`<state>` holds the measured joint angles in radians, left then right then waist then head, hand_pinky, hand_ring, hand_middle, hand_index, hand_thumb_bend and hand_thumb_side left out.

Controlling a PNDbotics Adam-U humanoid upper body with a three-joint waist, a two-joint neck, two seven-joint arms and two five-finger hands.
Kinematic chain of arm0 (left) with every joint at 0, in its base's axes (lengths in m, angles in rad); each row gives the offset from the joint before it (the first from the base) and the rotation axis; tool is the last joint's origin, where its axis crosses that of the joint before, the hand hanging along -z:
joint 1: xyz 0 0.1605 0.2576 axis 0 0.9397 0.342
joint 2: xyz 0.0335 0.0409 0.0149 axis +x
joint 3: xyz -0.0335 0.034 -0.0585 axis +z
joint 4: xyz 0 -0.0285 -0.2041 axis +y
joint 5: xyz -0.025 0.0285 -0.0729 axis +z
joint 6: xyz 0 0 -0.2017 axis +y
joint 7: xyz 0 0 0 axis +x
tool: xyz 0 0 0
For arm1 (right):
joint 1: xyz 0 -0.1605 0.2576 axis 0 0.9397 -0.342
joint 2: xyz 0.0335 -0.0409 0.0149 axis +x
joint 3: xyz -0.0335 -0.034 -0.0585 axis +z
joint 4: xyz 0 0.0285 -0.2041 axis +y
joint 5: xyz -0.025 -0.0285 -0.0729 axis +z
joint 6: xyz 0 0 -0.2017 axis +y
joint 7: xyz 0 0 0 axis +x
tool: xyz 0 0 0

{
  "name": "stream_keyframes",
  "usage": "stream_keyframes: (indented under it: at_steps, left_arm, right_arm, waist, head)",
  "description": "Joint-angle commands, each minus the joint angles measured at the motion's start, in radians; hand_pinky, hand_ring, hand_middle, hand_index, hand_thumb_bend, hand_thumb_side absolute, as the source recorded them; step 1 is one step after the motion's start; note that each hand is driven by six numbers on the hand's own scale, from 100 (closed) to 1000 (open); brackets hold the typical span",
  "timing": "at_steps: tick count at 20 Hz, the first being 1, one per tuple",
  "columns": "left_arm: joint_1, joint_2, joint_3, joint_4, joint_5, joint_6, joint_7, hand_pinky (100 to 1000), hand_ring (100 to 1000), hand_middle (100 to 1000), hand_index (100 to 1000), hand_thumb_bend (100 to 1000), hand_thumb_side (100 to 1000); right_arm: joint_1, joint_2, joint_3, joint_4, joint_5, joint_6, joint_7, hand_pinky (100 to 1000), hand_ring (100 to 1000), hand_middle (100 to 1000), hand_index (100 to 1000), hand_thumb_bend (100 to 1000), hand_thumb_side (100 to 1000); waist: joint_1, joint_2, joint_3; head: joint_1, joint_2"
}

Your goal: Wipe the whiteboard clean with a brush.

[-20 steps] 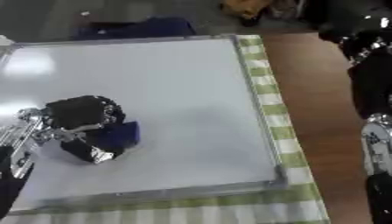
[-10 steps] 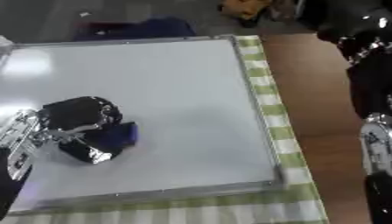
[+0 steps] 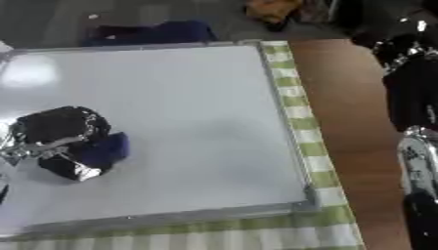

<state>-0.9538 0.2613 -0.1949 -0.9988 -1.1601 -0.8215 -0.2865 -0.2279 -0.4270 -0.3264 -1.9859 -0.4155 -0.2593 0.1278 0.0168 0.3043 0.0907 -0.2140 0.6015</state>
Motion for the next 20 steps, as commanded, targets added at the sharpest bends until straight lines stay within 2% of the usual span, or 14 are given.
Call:
stream_keyframes:
  at_steps: [1,5,11,20]
  left_arm:
    - [-0.032,0.074,0.031,-0.003,0.023,-0.01,-0.018,648,574,336,100,218,454]
    - [-0.04,0.147,0.069,0.017,0.058,0.01,-0.016,647,566,327,100,214,456]
    - [-0.074,0.239,0.126,0.103,0.086,0.052,-0.041,654,574,329,100,215,451]
    - [-0.114,0.27,0.212,0.23,0.033,0.137,-0.032,644,560,314,100,211,449]
  right_arm:
    - [-0.003,-0.022,-0.012,-0.014,0.004,-0.002,-0.004,761,644,514,592,209,1000]
    - [0.0,-0.023,-0.015,-0.014,0.007,-0.002,-0.008,762,644,514,592,210,1000]
    - [-0.002,-0.025,-0.016,-0.014,0.011,-0.005,-0.012,763,645,514,591,212,1000]
    - [-0.008,-0.025,-0.016,-0.014,0.012,-0.016,-0.009,764,644,512,589,222,1000]
  waist:
    - [-0.001,-0.02,0.001]
    - [0.001,-0.018,0.002]
    - [0.001,-0.013,0.004]
    - [-0.007,0.002,-0.006]
  head:
    - [-0.006,-0.015]
    - [-0.015,-0.014]
    - [-0.019,-0.023]
    - [-0.008,-0.059]
